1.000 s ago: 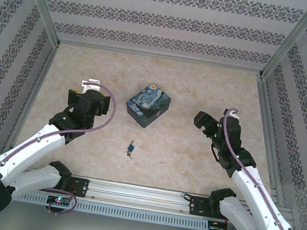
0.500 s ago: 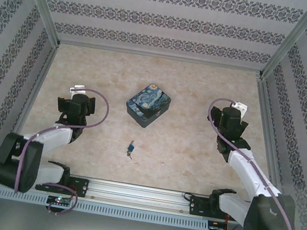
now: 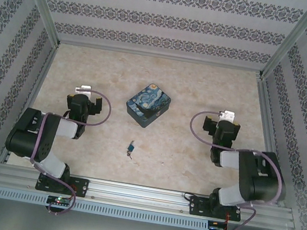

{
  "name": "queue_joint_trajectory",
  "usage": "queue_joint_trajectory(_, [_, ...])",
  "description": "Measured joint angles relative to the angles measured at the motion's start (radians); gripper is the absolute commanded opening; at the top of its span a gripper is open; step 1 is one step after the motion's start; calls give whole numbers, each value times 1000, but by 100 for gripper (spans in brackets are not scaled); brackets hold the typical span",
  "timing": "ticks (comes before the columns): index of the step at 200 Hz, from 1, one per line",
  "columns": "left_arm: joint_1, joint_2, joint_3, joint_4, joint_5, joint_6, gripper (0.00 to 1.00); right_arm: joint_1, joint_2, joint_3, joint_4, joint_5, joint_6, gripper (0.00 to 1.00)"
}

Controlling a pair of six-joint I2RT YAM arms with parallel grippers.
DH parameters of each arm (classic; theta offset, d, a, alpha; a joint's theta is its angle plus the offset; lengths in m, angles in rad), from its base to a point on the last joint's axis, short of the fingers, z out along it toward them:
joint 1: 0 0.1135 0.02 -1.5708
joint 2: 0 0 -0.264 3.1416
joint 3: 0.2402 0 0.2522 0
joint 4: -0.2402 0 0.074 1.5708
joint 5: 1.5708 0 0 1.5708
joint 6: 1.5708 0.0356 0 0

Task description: Unlock a padlock with a key

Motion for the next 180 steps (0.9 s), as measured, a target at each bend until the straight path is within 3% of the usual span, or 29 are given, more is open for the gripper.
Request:
queue_joint_trajectory(59, [29, 2, 5, 4, 101, 3, 99, -85, 18, 69, 31, -181, 1, 98])
queue_joint_trajectory(180, [29, 2, 7, 5, 119, 3, 99, -73, 14, 69, 31, -212, -3, 98])
